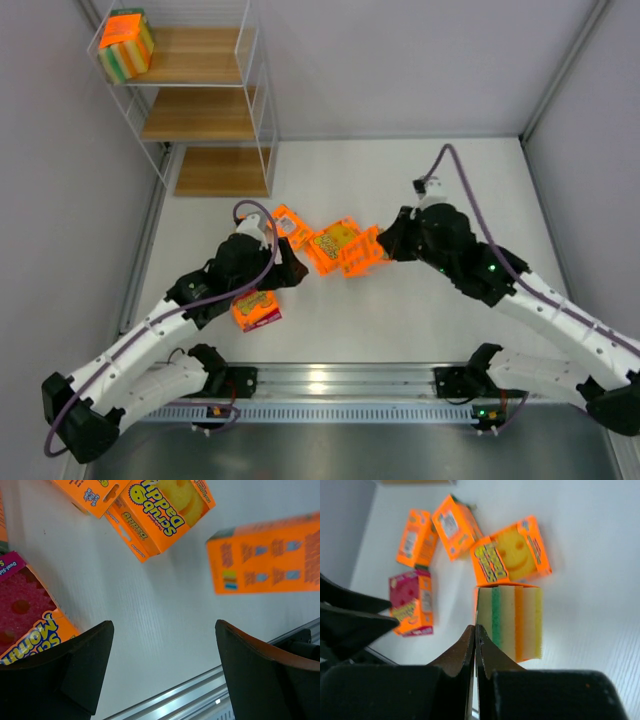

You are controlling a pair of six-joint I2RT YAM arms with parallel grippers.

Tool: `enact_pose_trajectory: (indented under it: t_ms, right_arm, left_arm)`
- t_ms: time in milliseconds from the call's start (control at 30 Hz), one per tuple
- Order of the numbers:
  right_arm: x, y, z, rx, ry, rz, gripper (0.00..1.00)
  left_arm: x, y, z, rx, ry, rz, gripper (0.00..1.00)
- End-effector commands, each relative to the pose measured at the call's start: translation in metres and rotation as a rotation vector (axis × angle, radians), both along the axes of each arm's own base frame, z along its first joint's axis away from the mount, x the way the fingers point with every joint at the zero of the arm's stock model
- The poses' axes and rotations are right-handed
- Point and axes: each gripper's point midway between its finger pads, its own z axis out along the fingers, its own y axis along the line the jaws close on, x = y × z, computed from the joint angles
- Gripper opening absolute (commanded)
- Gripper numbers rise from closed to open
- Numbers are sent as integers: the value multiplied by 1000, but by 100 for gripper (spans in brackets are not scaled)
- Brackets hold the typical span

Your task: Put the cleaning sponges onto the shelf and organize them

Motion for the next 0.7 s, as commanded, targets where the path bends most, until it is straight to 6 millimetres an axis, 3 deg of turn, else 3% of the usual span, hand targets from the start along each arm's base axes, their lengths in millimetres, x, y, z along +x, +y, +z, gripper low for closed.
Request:
enact_pose_trajectory:
  t_ms: [0,233,533,667]
  right_arm:
    - [-15,-2,-38,-123,120,-87,0]
    - [-30,45,-80,-129,183,8,0]
    - [-46,81,-103,-170,221,84,0]
    - [-48,88,-114,-208,238,112,0]
  left_arm:
    - [6,7,26,11,-66,27,89]
    - [-1,10,32,-12,-72,21,90]
    - [-4,18,28,9,-62,46,92]
    - [-5,17,25,4,-30,60,93]
